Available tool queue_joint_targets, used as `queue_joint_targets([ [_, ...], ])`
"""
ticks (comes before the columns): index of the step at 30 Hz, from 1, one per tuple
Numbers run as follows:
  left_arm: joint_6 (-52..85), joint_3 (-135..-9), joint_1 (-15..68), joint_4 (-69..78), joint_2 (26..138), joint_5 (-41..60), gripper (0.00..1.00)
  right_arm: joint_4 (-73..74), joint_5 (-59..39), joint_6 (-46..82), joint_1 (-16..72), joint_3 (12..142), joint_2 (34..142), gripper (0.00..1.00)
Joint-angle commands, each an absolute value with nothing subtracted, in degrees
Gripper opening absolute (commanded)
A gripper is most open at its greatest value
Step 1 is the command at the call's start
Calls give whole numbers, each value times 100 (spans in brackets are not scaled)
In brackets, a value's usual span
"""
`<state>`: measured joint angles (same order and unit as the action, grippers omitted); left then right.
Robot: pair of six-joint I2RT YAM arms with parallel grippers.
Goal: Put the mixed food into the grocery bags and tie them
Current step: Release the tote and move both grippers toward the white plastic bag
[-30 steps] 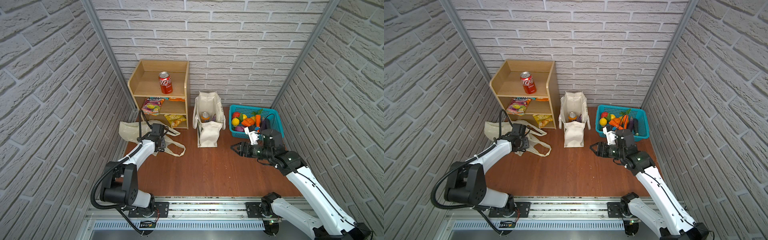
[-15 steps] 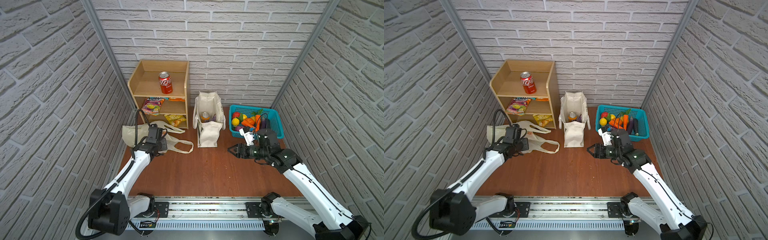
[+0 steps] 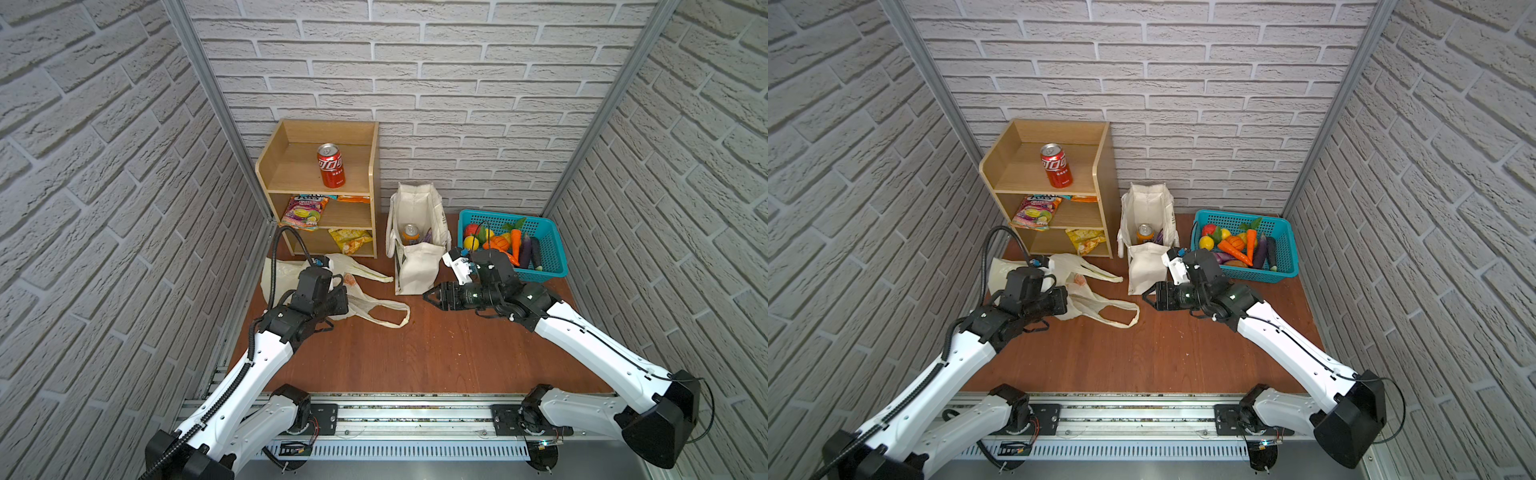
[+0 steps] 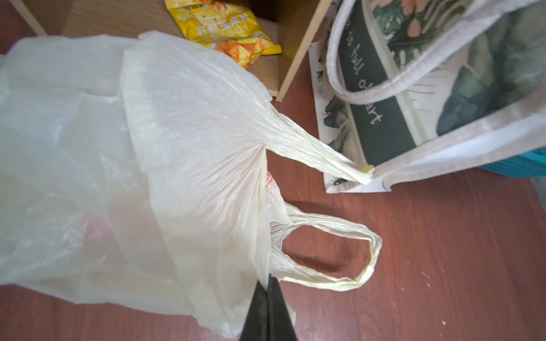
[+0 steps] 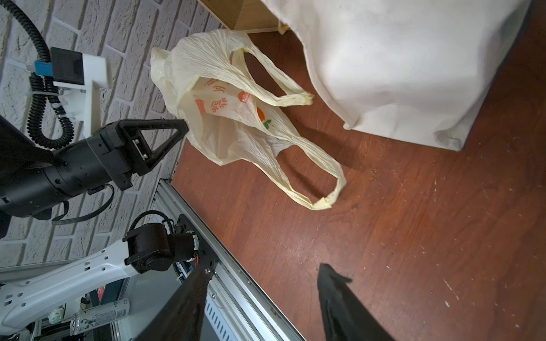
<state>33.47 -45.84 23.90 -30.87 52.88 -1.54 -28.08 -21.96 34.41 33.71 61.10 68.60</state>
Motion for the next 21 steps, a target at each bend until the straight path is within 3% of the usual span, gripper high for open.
queue_joint_targets([
  [1, 3404, -4670, 2534, -2955, 5228, 166, 0, -2356, -1988, 3575, 3543, 6384, 7052, 62],
  [21, 2549, -6030, 2707, -3721, 5580, 1107, 0, -3251, -614, 1797, 4100, 7532, 8471, 66],
])
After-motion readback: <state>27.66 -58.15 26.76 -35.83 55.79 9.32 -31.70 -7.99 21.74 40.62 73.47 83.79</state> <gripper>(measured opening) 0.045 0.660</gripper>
